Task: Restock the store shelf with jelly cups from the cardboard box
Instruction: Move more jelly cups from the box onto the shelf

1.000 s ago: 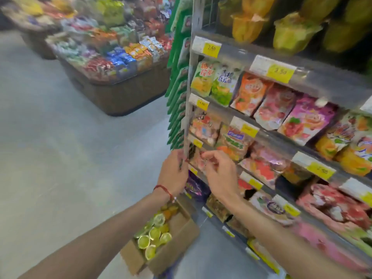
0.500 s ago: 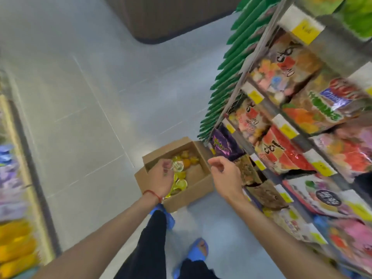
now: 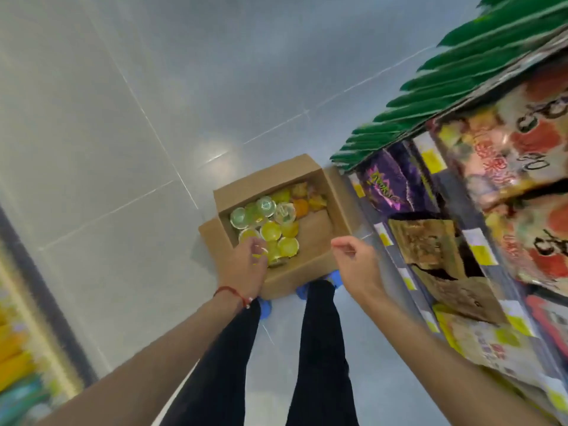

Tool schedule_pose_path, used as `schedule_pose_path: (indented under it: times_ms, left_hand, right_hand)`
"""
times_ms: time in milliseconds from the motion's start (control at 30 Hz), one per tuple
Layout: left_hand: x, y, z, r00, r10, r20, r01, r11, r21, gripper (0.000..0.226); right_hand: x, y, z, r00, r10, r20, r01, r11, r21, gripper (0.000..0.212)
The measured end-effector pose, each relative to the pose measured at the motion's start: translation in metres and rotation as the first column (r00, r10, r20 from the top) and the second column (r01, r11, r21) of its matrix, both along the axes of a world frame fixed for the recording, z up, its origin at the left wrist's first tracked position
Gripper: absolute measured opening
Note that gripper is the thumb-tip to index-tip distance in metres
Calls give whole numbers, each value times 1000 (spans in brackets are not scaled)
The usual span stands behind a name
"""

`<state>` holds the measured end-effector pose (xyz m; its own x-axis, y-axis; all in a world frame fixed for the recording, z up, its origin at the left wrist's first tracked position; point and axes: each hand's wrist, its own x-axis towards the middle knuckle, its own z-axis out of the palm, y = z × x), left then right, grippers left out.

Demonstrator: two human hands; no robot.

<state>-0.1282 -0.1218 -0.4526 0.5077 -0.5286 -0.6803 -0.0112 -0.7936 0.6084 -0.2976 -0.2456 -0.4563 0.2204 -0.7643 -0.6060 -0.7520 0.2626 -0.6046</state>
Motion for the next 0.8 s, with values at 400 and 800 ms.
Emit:
schedule_pose_path:
  times_ms: [400,800]
  left_hand:
    - [-12,-62,-278,993,-122,-5,120,967,223,46]
    - [-38,-122,-462,955,-186,230,69,895,440,87]
  right_hand:
    - [29,-69,-270,955,219,-200,-168,955,243,32]
    - [64,-89,-456,945,282,-166,-231,934,271,83]
